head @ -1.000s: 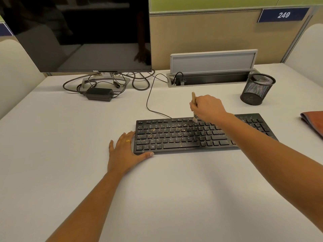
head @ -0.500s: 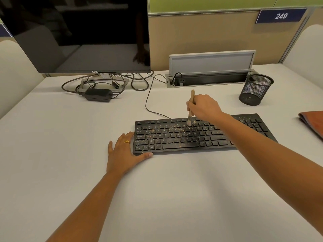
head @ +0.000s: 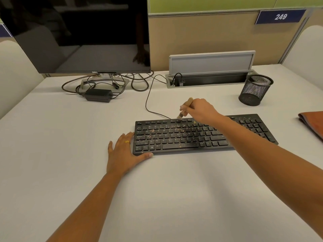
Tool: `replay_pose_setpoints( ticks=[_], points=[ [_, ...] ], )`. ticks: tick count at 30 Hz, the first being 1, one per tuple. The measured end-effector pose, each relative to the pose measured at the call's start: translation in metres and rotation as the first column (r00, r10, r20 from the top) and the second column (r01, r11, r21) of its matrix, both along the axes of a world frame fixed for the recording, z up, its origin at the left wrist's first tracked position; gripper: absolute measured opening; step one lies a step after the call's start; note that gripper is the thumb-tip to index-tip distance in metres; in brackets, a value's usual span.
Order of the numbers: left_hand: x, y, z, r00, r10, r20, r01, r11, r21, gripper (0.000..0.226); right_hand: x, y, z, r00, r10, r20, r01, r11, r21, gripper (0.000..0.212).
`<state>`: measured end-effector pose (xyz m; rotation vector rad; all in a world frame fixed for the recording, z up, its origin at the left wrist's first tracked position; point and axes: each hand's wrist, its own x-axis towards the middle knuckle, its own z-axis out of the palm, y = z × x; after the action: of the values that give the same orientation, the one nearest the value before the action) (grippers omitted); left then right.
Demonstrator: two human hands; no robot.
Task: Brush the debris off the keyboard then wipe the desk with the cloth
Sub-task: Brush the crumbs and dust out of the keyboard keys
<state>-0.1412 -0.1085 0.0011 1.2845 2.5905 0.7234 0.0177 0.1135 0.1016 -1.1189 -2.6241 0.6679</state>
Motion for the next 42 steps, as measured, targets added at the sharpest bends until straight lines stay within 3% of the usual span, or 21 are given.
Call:
replay_pose_setpoints(
  ticks=[7,11,15,20,23,28,33,39,42],
  points=[
    [0.001,0.000,0.001,1.000,0.009,-0.001,-0.009,1.000,-0.004,0.109,0.006,0.005,0.005,0.991,-0.072,0.112,0.044,0.971,0.234,0.042],
    [0.002,0.000,0.002,1.000,0.010,0.000,-0.010,1.000,0.005,0.107,0.006,0.007,0.002,0.998,-0.068,-0.006,0.068,0.989,0.128,0.043],
    [0.001,0.000,0.000,1.000,0.007,-0.003,-0.007,1.000,0.002,0.107,0.005,0.002,-0.001,0.998,-0.048,0.030,0.044,0.994,0.096,0.040],
    [0.001,0.000,0.001,1.000,0.003,0.002,-0.003,1.000,0.003,0.108,0.003,0.003,0.001,0.999,-0.044,-0.030,0.046,0.996,0.078,0.040],
    [0.001,-0.001,0.001,1.000,0.006,0.002,-0.006,1.000,0.010,0.105,0.003,0.005,0.001,0.999,-0.005,0.032,0.002,0.996,0.086,0.040],
    [0.001,-0.001,0.001,1.000,0.007,0.004,-0.007,1.000,0.014,0.108,0.001,0.007,0.003,0.998,0.048,-0.039,-0.047,0.998,0.039,0.038],
    [0.000,-0.001,0.002,1.000,0.013,0.003,-0.013,1.000,0.008,0.114,0.004,0.005,-0.004,0.998,0.067,0.020,-0.067,0.998,0.009,0.043],
    [0.001,-0.002,0.003,1.000,0.012,0.012,-0.012,1.000,0.013,0.117,0.005,0.002,0.002,0.995,0.094,0.022,-0.095,0.995,0.044,0.037],
    [0.001,-0.001,0.001,1.000,0.006,0.003,-0.006,1.000,0.011,0.122,0.011,0.004,0.001,0.992,0.042,0.120,-0.060,0.986,0.153,0.042]
  ],
)
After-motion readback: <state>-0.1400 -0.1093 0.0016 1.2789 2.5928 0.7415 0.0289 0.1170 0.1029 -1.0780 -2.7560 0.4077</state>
